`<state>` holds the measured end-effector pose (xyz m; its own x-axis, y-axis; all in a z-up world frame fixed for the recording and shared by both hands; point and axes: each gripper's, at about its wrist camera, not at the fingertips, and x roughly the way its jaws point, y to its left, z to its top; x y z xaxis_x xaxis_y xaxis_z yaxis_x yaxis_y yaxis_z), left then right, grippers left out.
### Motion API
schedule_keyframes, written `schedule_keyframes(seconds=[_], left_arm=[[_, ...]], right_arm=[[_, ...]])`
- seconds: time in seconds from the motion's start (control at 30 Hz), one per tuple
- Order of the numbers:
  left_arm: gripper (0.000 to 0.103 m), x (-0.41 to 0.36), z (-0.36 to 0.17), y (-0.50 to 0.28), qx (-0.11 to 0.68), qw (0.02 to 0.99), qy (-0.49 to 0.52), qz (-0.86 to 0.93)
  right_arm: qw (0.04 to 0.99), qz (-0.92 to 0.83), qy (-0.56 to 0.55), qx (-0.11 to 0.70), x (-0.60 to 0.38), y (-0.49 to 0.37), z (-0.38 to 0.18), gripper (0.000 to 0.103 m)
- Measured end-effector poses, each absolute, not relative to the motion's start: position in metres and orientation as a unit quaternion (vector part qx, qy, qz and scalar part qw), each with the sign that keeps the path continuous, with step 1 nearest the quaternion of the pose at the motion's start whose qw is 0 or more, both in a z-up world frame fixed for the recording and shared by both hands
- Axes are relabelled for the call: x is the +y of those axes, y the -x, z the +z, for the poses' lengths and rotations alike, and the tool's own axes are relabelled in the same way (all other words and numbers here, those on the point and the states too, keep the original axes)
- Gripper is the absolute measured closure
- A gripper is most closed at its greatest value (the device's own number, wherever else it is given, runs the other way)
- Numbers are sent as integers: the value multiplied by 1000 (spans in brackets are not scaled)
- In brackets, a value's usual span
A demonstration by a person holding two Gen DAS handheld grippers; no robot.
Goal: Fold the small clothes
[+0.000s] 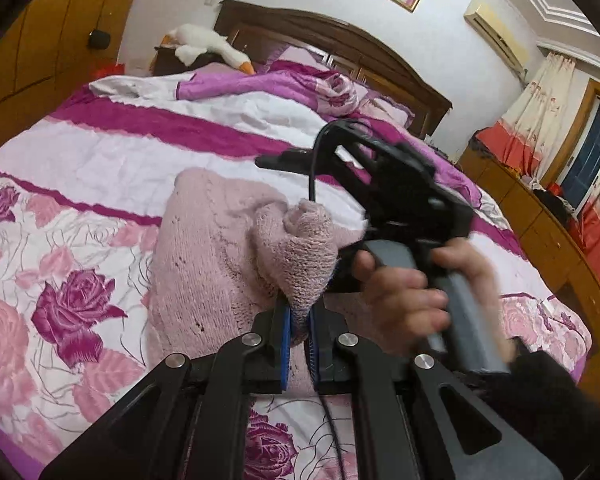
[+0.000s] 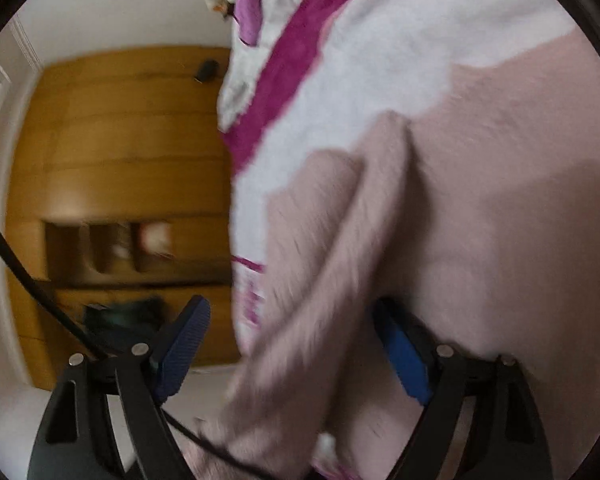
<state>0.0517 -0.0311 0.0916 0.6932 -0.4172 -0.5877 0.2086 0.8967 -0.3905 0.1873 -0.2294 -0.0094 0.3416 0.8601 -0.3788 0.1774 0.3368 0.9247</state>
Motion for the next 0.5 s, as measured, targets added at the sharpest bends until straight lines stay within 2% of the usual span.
schedule_keyframes(seconds=[0.07, 0.1, 0.13, 0.2, 0.37, 0.5], left_arm=[[103, -31, 95, -51, 346, 910, 144, -174], [103, -32, 96, -51, 344, 912, 139, -175], [103, -33, 97, -50, 344, 912, 135, -178], [103, -39, 98, -46, 340, 913, 123, -186], [103, -57, 99, -40, 332, 918, 89, -198], [103, -72, 105, -36, 318, 922, 71, -211]], right_arm=[[635, 276, -524, 497, -224, -197, -16, 20], [639, 275, -520, 496, -222, -200, -18, 34], [645, 275, -514, 495, -220, -203, -17, 54], [667, 266, -477, 507, -222, -214, -11, 77], [725, 251, -373, 522, -225, -225, 19, 81], [771, 252, -321, 489, -240, -218, 53, 81]])
